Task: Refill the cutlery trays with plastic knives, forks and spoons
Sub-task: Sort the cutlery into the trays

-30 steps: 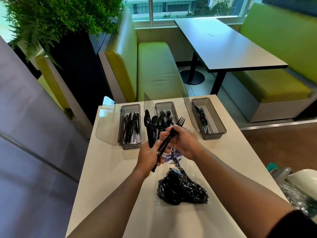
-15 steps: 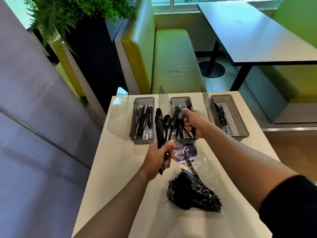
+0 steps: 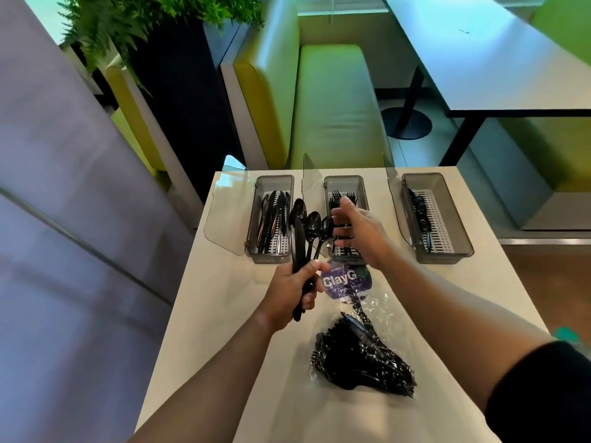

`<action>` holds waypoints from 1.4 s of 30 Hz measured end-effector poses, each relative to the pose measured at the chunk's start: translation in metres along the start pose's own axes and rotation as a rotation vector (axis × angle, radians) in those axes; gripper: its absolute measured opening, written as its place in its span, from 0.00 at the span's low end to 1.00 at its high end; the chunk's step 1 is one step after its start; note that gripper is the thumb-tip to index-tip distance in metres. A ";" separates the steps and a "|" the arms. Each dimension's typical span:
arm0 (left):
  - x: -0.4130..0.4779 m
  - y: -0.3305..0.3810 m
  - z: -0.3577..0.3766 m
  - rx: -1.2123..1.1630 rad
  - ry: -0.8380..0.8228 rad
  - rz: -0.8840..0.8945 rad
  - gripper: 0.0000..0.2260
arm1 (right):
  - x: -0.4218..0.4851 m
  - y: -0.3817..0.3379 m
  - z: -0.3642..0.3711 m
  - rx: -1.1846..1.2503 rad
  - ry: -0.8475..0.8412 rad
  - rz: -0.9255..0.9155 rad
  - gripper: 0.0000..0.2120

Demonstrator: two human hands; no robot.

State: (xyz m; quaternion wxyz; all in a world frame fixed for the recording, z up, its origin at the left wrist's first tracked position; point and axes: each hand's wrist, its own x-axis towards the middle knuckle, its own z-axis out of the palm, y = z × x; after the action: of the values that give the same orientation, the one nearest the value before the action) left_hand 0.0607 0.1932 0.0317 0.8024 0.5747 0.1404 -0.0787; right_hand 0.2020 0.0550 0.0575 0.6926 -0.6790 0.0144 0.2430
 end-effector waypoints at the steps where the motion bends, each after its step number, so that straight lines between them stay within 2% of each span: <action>1: 0.001 0.001 0.003 -0.002 -0.005 -0.002 0.12 | -0.008 0.002 0.001 0.012 -0.037 -0.016 0.24; 6: 0.003 0.003 0.022 -0.013 -0.071 -0.047 0.12 | -0.037 0.013 0.007 0.182 -0.254 0.092 0.19; 14: 0.004 -0.001 0.043 0.002 -0.139 -0.088 0.16 | -0.050 0.004 -0.007 0.333 -0.003 0.163 0.21; 17: 0.005 -0.004 0.045 0.026 -0.144 -0.094 0.16 | -0.056 -0.004 -0.016 0.377 0.000 0.181 0.12; 20: 0.003 -0.004 0.046 0.073 -0.160 -0.088 0.12 | -0.058 -0.011 -0.023 0.489 0.034 0.132 0.13; 27: 0.002 -0.006 0.043 0.078 -0.161 -0.090 0.13 | -0.053 -0.016 -0.034 0.555 0.115 0.104 0.11; 33: 0.000 -0.001 0.043 0.034 -0.165 -0.034 0.11 | -0.045 -0.007 -0.036 0.476 0.378 0.034 0.09; 37: 0.002 0.001 0.045 -0.011 -0.147 -0.022 0.11 | -0.050 0.001 -0.029 0.379 0.304 0.033 0.12; 40: 0.004 0.001 0.047 -0.037 -0.127 0.001 0.11 | -0.056 0.007 -0.025 0.306 0.145 0.016 0.18; 42: 0.005 0.002 0.047 -0.043 -0.118 0.008 0.11 | -0.061 0.011 -0.022 0.191 0.054 -0.027 0.17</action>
State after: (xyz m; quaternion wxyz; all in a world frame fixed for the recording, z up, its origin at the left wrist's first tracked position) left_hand 0.0724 0.1493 0.0460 0.8217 0.5522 0.0923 -0.1064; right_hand 0.1515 0.0149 0.0671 0.7568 -0.6162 0.0473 0.2128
